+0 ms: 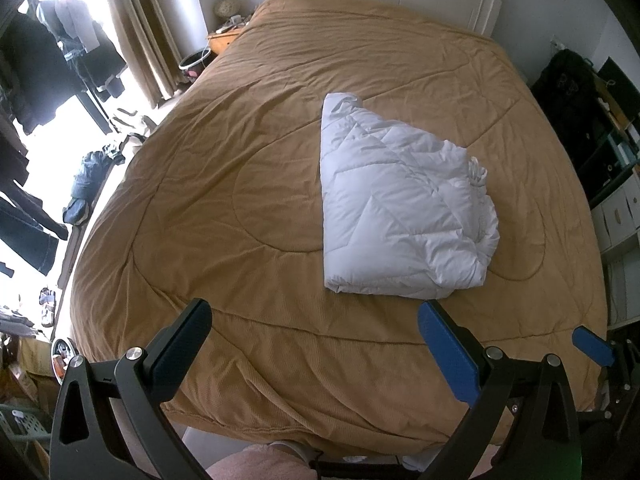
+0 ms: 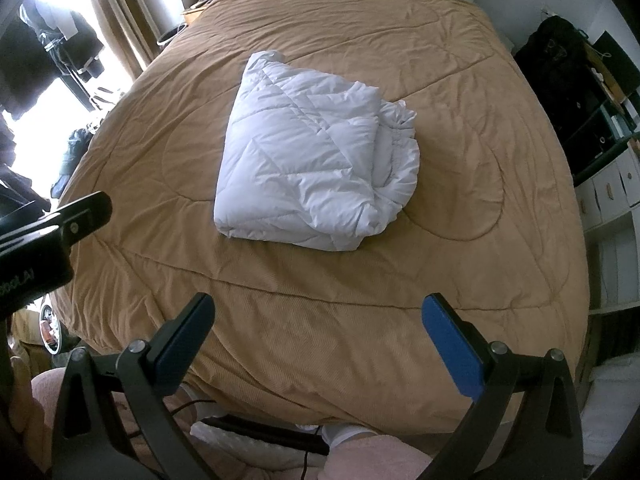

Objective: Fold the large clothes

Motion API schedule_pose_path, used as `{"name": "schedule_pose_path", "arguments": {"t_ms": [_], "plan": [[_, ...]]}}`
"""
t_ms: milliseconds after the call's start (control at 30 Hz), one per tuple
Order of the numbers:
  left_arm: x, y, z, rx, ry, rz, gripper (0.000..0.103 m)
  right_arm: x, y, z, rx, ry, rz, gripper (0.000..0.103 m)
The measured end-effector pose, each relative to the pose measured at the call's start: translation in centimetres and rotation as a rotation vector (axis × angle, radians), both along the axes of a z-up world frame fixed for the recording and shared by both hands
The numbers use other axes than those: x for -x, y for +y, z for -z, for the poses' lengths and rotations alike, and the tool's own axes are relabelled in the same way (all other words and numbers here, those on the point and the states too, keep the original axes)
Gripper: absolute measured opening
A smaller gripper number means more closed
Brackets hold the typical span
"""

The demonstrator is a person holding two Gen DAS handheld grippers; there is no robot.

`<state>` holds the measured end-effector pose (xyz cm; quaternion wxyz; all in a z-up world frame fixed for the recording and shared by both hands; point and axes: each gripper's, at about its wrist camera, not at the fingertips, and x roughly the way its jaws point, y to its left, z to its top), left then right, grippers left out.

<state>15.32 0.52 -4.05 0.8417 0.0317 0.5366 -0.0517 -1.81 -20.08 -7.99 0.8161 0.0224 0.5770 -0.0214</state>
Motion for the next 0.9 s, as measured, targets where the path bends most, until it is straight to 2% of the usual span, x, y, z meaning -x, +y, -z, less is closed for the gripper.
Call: {"name": "schedule_pose_path", "arguments": {"t_ms": [900], "plan": [[-0.18,0.04,0.18,0.007,0.017,0.009,0.103,-0.09,0.09,0.22,-0.006,0.01,-0.018,0.103]]}}
